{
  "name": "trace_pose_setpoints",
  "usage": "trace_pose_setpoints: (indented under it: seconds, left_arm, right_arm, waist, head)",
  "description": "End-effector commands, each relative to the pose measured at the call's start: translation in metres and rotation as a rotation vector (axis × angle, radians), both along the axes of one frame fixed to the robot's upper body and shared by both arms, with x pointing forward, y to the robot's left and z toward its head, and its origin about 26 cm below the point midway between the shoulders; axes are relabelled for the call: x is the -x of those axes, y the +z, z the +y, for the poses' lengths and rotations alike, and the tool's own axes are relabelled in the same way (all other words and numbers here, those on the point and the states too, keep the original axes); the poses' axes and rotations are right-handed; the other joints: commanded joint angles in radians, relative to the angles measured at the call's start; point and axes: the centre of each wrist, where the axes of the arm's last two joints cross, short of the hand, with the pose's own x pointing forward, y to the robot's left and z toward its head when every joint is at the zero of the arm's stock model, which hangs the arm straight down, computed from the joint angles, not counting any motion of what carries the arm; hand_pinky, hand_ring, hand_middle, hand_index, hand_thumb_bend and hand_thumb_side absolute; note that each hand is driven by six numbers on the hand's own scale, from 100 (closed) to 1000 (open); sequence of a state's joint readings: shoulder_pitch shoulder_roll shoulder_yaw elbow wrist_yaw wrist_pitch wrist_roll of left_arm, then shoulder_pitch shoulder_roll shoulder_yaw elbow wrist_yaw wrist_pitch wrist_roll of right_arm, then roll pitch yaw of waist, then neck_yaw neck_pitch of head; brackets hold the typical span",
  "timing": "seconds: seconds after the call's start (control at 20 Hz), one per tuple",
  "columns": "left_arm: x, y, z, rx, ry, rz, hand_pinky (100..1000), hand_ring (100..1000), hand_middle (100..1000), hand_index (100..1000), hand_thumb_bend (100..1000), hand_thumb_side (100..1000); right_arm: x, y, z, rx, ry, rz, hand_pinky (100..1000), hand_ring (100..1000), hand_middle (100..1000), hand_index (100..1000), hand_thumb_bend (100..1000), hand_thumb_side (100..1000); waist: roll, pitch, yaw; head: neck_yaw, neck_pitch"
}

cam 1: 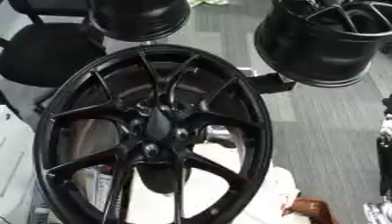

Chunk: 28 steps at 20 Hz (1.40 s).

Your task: Pull the pin out of the wheel hub.

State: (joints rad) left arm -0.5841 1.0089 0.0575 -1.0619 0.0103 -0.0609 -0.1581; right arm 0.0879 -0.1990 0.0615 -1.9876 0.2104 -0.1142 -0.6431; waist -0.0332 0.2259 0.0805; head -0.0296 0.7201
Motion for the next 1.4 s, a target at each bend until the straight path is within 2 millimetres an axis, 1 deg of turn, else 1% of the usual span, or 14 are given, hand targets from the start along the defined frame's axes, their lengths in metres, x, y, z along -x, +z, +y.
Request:
trace_pose_setpoints:
  seconds: [0.05, 0.1, 0.15, 0.2, 0.25, 0.35, 0.5, 0.7, 0.8, 0.9, 0.95, 1.15, 1.3, 1.4]
  left_arm:
    - [0.001, -0.008, 0.005, -0.028, 0.016, 0.044, 634, 536, 451, 581, 100, 273]
    - [0.000, -0.016, 0.004, -0.031, 0.019, 0.072, 711, 648, 601, 750, 100, 338]
    - [0.000, -0.021, 0.004, -0.041, 0.018, 0.098, 797, 762, 736, 856, 100, 430]
    - [0.000, -0.026, 0.005, -0.059, 0.016, 0.130, 890, 851, 838, 940, 100, 577]
    - [0.000, -0.028, 0.006, -0.076, 0.012, 0.155, 924, 875, 855, 966, 100, 628]
    - [0.001, -0.030, 0.008, -0.102, 0.010, 0.182, 919, 869, 844, 964, 100, 739]
    - [0.001, -0.032, 0.011, -0.133, 0.019, 0.196, 921, 871, 846, 963, 100, 829]
    - [0.001, -0.034, 0.012, -0.171, 0.027, 0.205, 919, 872, 847, 963, 100, 790]
    - [0.001, -0.035, 0.012, -0.179, 0.023, 0.210, 914, 869, 841, 959, 100, 699]
    - [0.000, -0.035, 0.011, -0.181, 0.019, 0.214, 906, 862, 833, 956, 100, 683]
    - [0.000, -0.035, 0.011, -0.181, 0.018, 0.215, 905, 862, 833, 954, 100, 628]
    - [0.000, -0.036, 0.010, -0.173, 0.022, 0.211, 891, 849, 817, 940, 100, 649]
    - [0.000, -0.034, 0.010, -0.150, 0.041, 0.188, 853, 815, 785, 888, 100, 546]
    - [-0.001, -0.029, 0.004, -0.121, 0.053, 0.147, 823, 789, 765, 863, 100, 574]
  right_arm:
    - [-0.001, 0.006, -0.001, 0.010, 0.005, -0.022, 889, 834, 677, 749, 100, 704]
    - [-0.001, 0.006, -0.001, 0.009, 0.006, -0.022, 889, 833, 677, 749, 100, 704]
    - [-0.001, 0.006, -0.001, 0.008, 0.007, -0.023, 889, 833, 677, 749, 100, 704]
    - [-0.001, 0.006, -0.001, 0.008, 0.008, -0.023, 888, 833, 676, 748, 100, 705]
    - [-0.001, 0.006, 0.000, 0.008, 0.008, -0.023, 888, 833, 676, 748, 100, 705]
    - [-0.001, 0.006, 0.000, 0.006, 0.010, -0.022, 888, 832, 676, 748, 100, 705]
    - [-0.001, 0.006, 0.000, 0.005, 0.010, -0.020, 888, 832, 675, 747, 100, 704]
    - [-0.001, 0.006, 0.000, 0.004, 0.009, -0.019, 888, 829, 674, 747, 100, 704]
    - [-0.001, 0.006, 0.000, 0.003, 0.010, -0.018, 888, 829, 674, 747, 100, 705]
    - [-0.001, 0.006, 0.000, 0.003, 0.011, -0.019, 887, 829, 674, 747, 100, 703]
    - [-0.001, 0.006, 0.000, 0.004, 0.010, -0.019, 887, 828, 674, 747, 100, 703]
    - [-0.001, 0.006, -0.001, 0.004, 0.010, -0.019, 887, 827, 673, 746, 100, 702]
    - [-0.001, 0.006, -0.001, 0.007, 0.010, -0.019, 887, 827, 673, 746, 100, 698]
    - [-0.001, 0.006, -0.001, 0.009, 0.009, -0.020, 887, 827, 674, 746, 100, 695]
  waist:
    - [0.003, -0.011, -0.003]
    - [0.002, -0.011, -0.004]
    - [0.002, -0.011, -0.005]
    - [0.003, -0.011, -0.006]
    - [0.003, -0.011, -0.007]
    - [0.003, -0.011, -0.006]
    - [0.002, -0.012, -0.006]
    - [0.002, -0.012, -0.004]
    - [0.002, -0.012, -0.004]
    - [0.002, -0.013, -0.005]
    - [0.002, -0.013, -0.005]
    - [0.002, -0.013, -0.004]
    - [0.002, -0.014, -0.004]
    - [0.001, -0.015, -0.003]
  head:
    - [0.003, -0.013]
    - [0.003, -0.013]
    - [0.004, -0.014]
    - [0.004, -0.014]
    - [0.005, -0.014]
    - [0.005, -0.013]
    - [0.003, -0.012]
    - [0.002, -0.009]
    - [0.002, -0.009]
    - [0.002, -0.009]
    - [0.002, -0.009]
    - [0.003, -0.008]
    - [0.002, -0.007]
    - [0.001, -0.006]
